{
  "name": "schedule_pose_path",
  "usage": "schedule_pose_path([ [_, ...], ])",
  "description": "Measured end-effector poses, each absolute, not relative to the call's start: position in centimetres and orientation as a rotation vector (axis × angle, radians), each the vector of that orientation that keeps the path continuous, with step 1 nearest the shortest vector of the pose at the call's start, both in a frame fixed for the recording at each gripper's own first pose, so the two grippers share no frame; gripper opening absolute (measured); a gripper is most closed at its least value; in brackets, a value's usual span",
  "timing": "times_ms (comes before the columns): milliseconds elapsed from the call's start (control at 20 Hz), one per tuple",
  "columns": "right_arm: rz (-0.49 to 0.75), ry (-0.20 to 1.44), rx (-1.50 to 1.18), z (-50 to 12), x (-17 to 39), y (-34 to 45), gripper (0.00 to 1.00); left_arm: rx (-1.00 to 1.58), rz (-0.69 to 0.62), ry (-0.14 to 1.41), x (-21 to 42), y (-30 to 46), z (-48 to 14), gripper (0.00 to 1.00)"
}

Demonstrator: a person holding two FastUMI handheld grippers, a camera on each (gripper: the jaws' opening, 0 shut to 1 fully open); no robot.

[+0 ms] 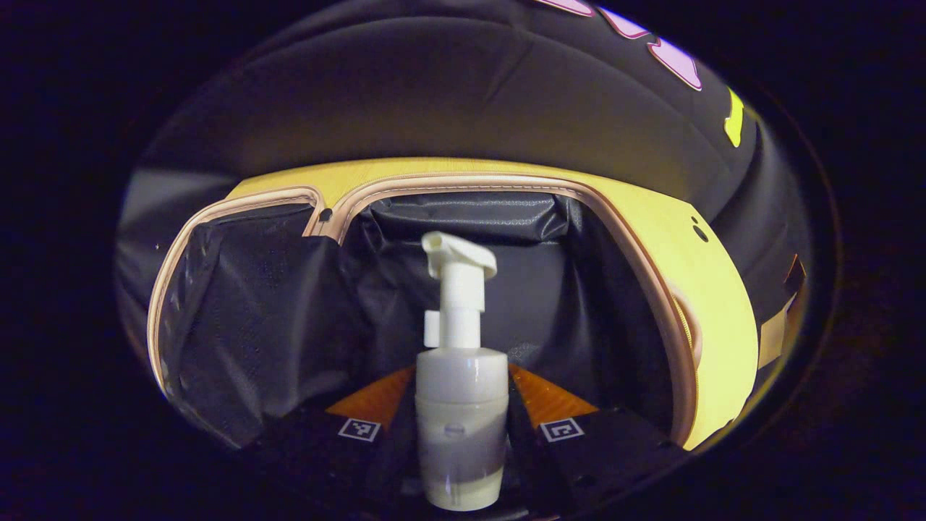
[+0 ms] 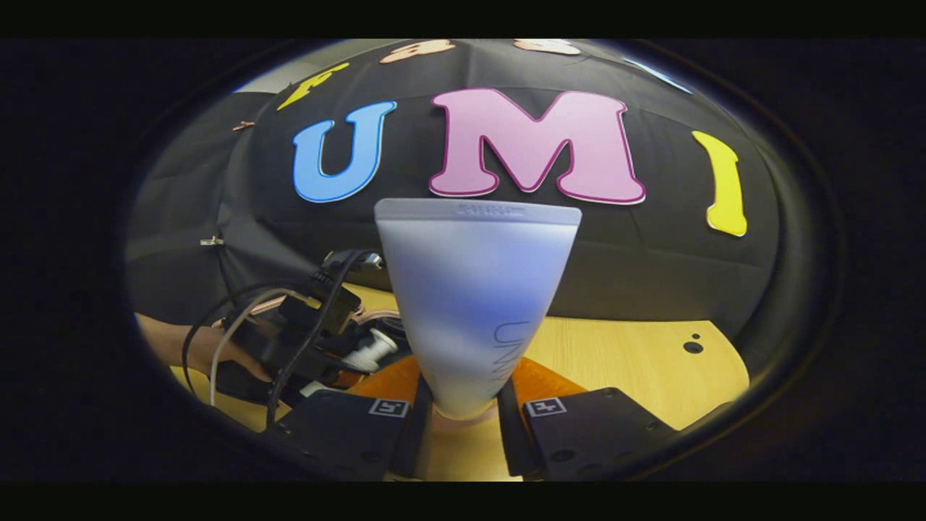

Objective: First open the suitcase, pack the skin care products into it, and then close the suitcase.

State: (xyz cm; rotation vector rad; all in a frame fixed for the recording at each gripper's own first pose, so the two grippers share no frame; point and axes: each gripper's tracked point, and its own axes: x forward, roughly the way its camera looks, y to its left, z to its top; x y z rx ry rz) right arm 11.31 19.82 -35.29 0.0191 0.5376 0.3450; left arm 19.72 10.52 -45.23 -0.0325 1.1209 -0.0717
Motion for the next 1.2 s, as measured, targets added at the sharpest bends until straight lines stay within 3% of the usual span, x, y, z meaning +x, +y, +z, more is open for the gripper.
schedule_pose_path([
  [100, 0.344, 0.547, 0.021, -35.2, 11.2, 20.3, 0.43, -0.052, -0.042, 1.097, 19.7, 10.9, -44.4, 0.69],
  [150, 0.347, 0.553, 0.024, -35.4, 11.1, 20.7, 0.48, -0.083, -0.032, 1.056, 20.1, 10.8, -43.5, 0.74],
  [200, 0.353, 0.562, 0.026, -35.5, 11.0, 21.1, 0.43, -0.107, -0.017, 1.010, 20.2, 11.0, -42.1, 0.72],
  [300, 0.370, 0.593, 0.030, -36.2, 10.6, 22.5, 0.48, -0.142, -0.017, 0.929, 20.3, 11.7, -39.3, 0.81],
  [350, 0.382, 0.611, 0.027, -36.8, 10.3, 23.2, 0.43, -0.145, -0.026, 0.906, 20.0, 12.4, -38.2, 0.85],
  [600, 0.423, 0.700, 0.029, -39.7, 8.8, 26.5, 0.43, -0.108, 0.023, 0.799, 18.9, 18.5, -34.0, 0.86],
  [650, 0.426, 0.737, 0.029, -40.7, 8.4, 27.0, 0.39, -0.117, 0.031, 0.788, 18.4, 19.7, -33.5, 0.86],
  [700, 0.425, 0.784, 0.039, -41.7, 7.9, 27.5, 0.43, -0.134, 0.046, 0.781, 18.0, 20.8, -33.1, 0.85],
  [950, 0.371, 1.000, 0.025, -47.4, 6.5, 28.7, 0.43, -0.231, 0.089, 0.725, 15.6, 24.1, -30.1, 0.86],
  [1200, 0.288, 1.068, -0.050, -49.4, 7.2, 29.2, 0.45, -0.207, 0.119, 0.679, 13.8, 28.4, -27.8, 0.85],
])
